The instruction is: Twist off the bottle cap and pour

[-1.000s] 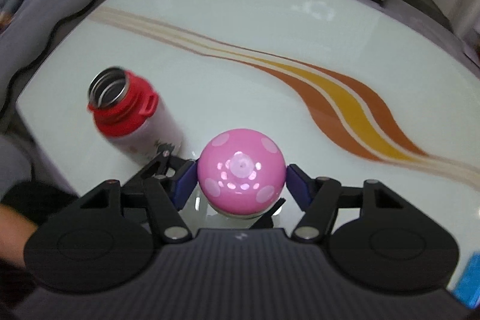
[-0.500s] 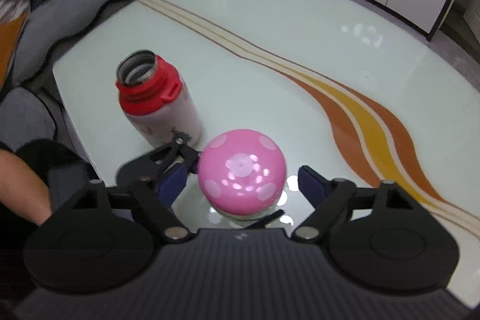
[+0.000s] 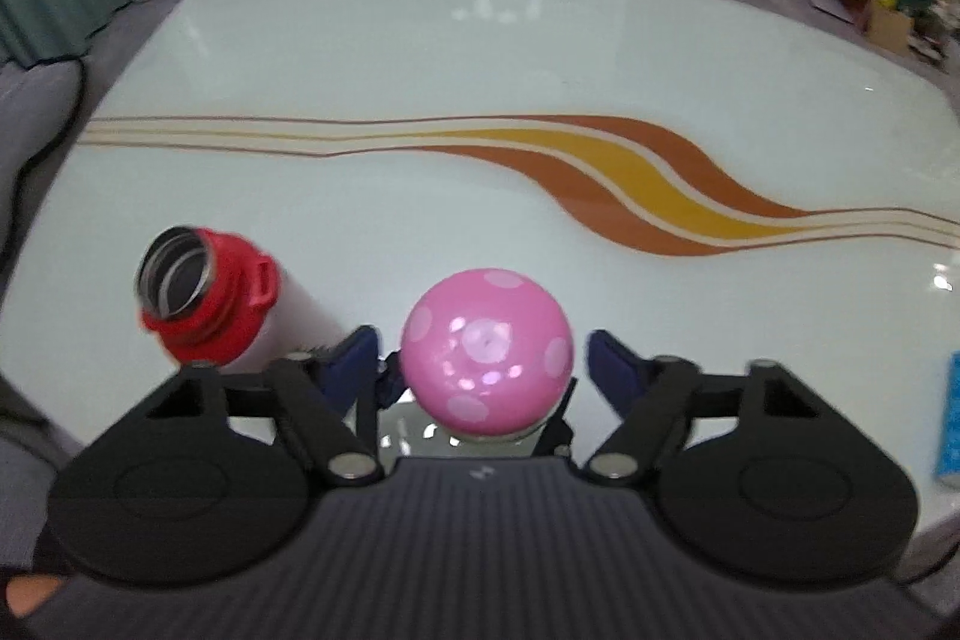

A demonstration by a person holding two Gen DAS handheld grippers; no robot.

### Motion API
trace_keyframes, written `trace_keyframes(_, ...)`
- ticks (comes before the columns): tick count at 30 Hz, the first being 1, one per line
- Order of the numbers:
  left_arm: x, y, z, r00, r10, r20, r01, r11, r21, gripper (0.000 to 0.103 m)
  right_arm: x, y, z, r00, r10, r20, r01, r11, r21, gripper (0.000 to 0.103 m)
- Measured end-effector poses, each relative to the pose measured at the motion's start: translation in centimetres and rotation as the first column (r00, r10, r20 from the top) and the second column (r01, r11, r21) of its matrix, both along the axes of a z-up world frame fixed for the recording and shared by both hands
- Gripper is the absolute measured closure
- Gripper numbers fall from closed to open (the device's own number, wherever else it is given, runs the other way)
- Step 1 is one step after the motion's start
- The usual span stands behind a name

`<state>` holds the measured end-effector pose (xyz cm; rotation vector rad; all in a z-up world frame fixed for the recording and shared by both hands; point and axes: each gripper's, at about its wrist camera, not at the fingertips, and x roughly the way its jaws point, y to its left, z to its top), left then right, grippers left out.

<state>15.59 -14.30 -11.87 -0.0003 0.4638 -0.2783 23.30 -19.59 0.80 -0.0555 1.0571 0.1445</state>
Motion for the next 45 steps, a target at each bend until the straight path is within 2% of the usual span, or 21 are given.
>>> trace_keyframes(4,0.0,0.0,0.3,1.0,-0.002,-0.002,0.002,1.0,0.0,0.028,0.3,0.2,-0.1,1.0,0.023,0.0,-0.023,1.0,-0.01,0.038)
trace_keyframes(10,0.2,-0.2,0.7,1.0,-0.002,-0.004,0.002,1.0,-0.001,0.028,0.7,-0.4,0.3,0.989,0.147,-0.008,-0.147,0.989,-0.011,0.039)
trace_keyframes(15,0.3,0.2,1.1,1.0,-0.002,-0.003,0.002,1.0,-0.001,0.028,1.5,-1.6,0.1,0.93,0.367,-0.015,-0.366,0.93,0.014,0.039)
trace_keyframes(18,0.2,0.4,1.3,1.0,-0.003,-0.002,0.003,1.0,-0.001,0.028,1.6,-1.7,0.1,0.873,0.487,-0.005,-0.487,0.873,-0.002,0.038)
trace_keyframes(19,0.1,0.4,1.2,1.0,-0.003,-0.002,0.003,1.0,0.0,0.028,1.5,-1.6,0.1,0.865,0.502,-0.003,-0.502,0.865,-0.004,0.038)
trace_keyframes(20,0.1,0.5,1.3,1.0,-0.003,-0.002,0.003,1.0,0.0,0.028,1.5,-1.7,0.1,0.836,0.549,0.003,-0.548,0.836,-0.011,0.038)
trace_keyframes(22,0.1,0.7,1.3,1.0,-0.003,-0.001,0.003,1.0,0.0,0.028,1.6,-1.8,0.0,0.8,0.6,0.006,-0.6,0.8,-0.007,0.038)
trace_keyframes(25,0.1,0.8,1.4,1.0,-0.003,0.0,0.003,1.0,0.001,0.028,1.6,-1.9,0.2,0.77,0.638,0.001,-0.638,0.77,0.001,0.038)
trace_keyframes(27,0.5,0.4,1.4,1.0,-0.003,0.001,0.003,1.0,0.002,0.028,1.4,-1.9,0.2,0.763,0.647,0.0,-0.647,0.763,-0.005,0.037)
trace_keyframes(29,0.9,0.1,1.6,1.0,-0.005,0.001,0.005,1.0,0.003,0.028,1.2,-1.9,0.0,0.767,0.641,0.003,-0.641,0.767,-0.007,0.029)
trace_keyframes(30,1.2,-0.3,1.9,1.0,-0.006,0.0,0.006,1.0,0.005,0.028,1.1,-1.9,-0.1,0.775,0.632,0.009,-0.632,0.775,-0.002,0.021)
trace_keyframes(34,1.4,-0.7,1.9,1.0,-0.007,0.0,0.007,1.0,0.005,0.028,0.9,-2.6,0.0,0.813,0.58,0.046,-0.582,0.813,0.033,0.015)
trace_keyframes(38,1.6,-0.9,1.7,1.0,-0.007,0.0,0.007,1.0,0.004,0.028,0.2,-2.7,0.7,0.886,0.456,0.083,-0.461,0.885,0.057,0.013)
trace_keyframes(39,1.6,-0.9,1.7,1.0,-0.007,0.0,0.007,1.0,0.004,0.028,0.1,-2.6,0.8,0.908,0.411,0.08,-0.416,0.907,0.063,0.013)
trace_keyframes(40,1.6,-1.0,1.7,1.0,-0.006,0.0,0.006,1.0,0.004,0.028,-0.1,-2.4,1.0,0.945,0.32,0.072,-0.325,0.943,0.07,0.013)
trace_keyframes(43,1.7,-1.0,1.6,1.0,-0.005,0.0,0.005,1.0,0.003,0.028,-0.3,-2.1,1.1,0.98,0.194,0.034,-0.196,0.976,0.096,0.014)
trace_keyframes(45,1.6,-1.1,1.6,1.0,-0.005,-0.001,0.005,1.0,0.003,0.028,-0.2,-2.2,1.2,0.991,0.133,0.013,-0.134,0.984,0.122,0.014)
